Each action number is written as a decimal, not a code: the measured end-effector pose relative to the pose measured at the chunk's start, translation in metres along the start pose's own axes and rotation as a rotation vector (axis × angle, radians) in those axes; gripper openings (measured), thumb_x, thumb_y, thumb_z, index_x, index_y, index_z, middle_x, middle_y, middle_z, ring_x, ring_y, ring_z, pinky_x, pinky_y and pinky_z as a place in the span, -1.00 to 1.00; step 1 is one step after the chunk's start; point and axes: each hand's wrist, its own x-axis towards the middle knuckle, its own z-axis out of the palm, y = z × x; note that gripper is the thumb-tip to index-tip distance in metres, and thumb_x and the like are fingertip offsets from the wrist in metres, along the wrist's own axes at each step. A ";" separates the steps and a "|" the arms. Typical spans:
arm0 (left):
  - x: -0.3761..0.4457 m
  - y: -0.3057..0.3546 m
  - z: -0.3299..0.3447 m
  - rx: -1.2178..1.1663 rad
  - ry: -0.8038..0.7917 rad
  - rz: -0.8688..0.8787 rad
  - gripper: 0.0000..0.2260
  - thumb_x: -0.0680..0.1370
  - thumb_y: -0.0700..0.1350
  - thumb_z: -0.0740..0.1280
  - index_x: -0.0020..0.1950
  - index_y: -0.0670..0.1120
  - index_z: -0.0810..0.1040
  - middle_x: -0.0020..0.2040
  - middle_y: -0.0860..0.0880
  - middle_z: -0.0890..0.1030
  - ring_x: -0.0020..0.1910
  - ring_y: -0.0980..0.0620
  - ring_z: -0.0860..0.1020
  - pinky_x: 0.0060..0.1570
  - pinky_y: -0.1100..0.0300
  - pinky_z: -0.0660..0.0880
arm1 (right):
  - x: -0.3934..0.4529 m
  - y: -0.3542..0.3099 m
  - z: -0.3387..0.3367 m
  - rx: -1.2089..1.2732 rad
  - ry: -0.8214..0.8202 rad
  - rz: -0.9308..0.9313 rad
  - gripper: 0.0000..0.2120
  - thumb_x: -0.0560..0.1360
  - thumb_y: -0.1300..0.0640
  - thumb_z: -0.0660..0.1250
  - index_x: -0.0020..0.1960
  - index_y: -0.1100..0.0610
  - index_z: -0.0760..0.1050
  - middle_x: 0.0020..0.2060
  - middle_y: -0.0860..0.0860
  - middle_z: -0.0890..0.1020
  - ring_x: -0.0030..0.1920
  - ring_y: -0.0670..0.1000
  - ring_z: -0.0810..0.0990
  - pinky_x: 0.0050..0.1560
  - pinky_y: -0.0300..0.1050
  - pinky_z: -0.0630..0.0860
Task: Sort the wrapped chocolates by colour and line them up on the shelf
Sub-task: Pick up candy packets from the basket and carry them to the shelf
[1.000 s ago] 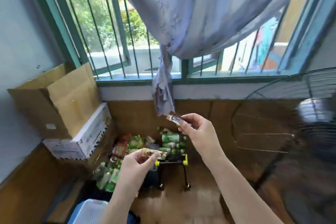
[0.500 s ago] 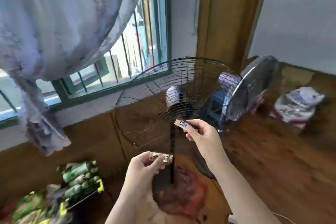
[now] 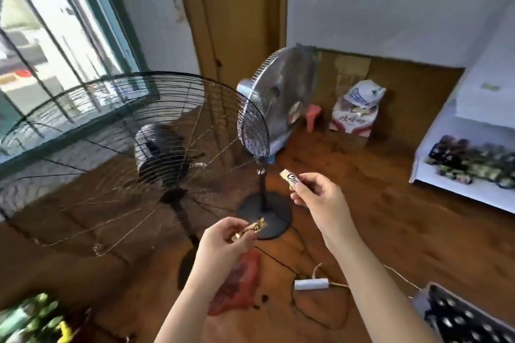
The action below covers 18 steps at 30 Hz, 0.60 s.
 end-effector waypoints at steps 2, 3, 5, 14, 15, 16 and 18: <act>0.016 0.008 0.021 0.013 -0.061 0.008 -0.91 0.46 -0.17 0.51 -0.11 -0.02 0.64 -0.26 0.00 0.71 -0.26 0.03 0.66 -0.10 -0.05 0.60 | 0.005 0.001 -0.022 0.032 0.073 0.024 -0.93 0.56 0.20 0.34 0.00 0.05 0.55 -0.16 -0.01 0.70 -0.14 -0.01 0.70 -0.13 -0.24 0.63; 0.025 0.012 0.032 0.014 -0.090 0.017 -0.91 0.46 -0.19 0.50 -0.11 -0.04 0.64 -0.25 0.00 0.71 -0.26 0.06 0.66 -0.10 -0.01 0.60 | 0.007 0.003 -0.033 0.037 0.107 0.032 -0.93 0.57 0.21 0.34 0.02 0.08 0.54 -0.15 0.00 0.70 -0.14 -0.02 0.70 -0.15 -0.27 0.62; 0.042 0.018 0.053 0.017 -0.153 0.051 -0.91 0.47 -0.22 0.49 -0.11 -0.06 0.63 -0.25 0.00 0.71 -0.25 0.11 0.66 -0.16 0.20 0.56 | 0.012 0.006 -0.052 0.033 0.172 0.059 -0.92 0.57 0.24 0.33 0.05 0.11 0.53 -0.13 0.01 0.70 -0.15 -0.03 0.70 -0.18 -0.30 0.60; 0.103 0.031 0.110 -0.024 -0.451 0.073 -0.97 0.48 -0.07 0.49 -0.16 0.01 0.68 -0.22 -0.02 0.72 -0.14 -0.06 0.70 0.05 -0.16 0.59 | 0.022 0.011 -0.088 -0.009 0.468 0.098 -0.91 0.57 0.23 0.33 0.03 0.08 0.54 -0.14 0.01 0.71 -0.12 -0.02 0.70 -0.07 -0.18 0.62; 0.110 0.033 0.113 -0.030 -0.470 0.089 -0.96 0.50 -0.09 0.47 -0.15 0.00 0.68 -0.23 -0.01 0.72 -0.16 -0.03 0.70 0.05 -0.16 0.59 | 0.022 0.008 -0.088 -0.006 0.500 0.098 -0.91 0.56 0.24 0.33 0.03 0.10 0.54 -0.14 0.01 0.71 -0.12 -0.01 0.70 -0.08 -0.18 0.62; 0.115 0.036 0.116 -0.029 -0.489 0.107 -0.96 0.51 -0.11 0.46 -0.14 -0.02 0.68 -0.24 0.00 0.72 -0.17 -0.01 0.69 0.03 -0.14 0.59 | 0.022 0.007 -0.088 -0.003 0.530 0.093 -0.92 0.56 0.25 0.33 0.03 0.11 0.54 -0.14 0.01 0.72 -0.12 0.00 0.70 -0.09 -0.19 0.62; 0.129 0.040 0.121 -0.040 -0.545 0.126 -0.97 0.52 -0.10 0.45 -0.11 -0.02 0.68 -0.24 0.00 0.71 -0.19 -0.01 0.69 0.01 -0.12 0.59 | 0.023 0.003 -0.088 -0.021 0.588 0.087 -0.93 0.56 0.24 0.33 0.03 0.13 0.55 -0.14 0.00 0.72 -0.12 -0.02 0.70 -0.09 -0.21 0.61</act>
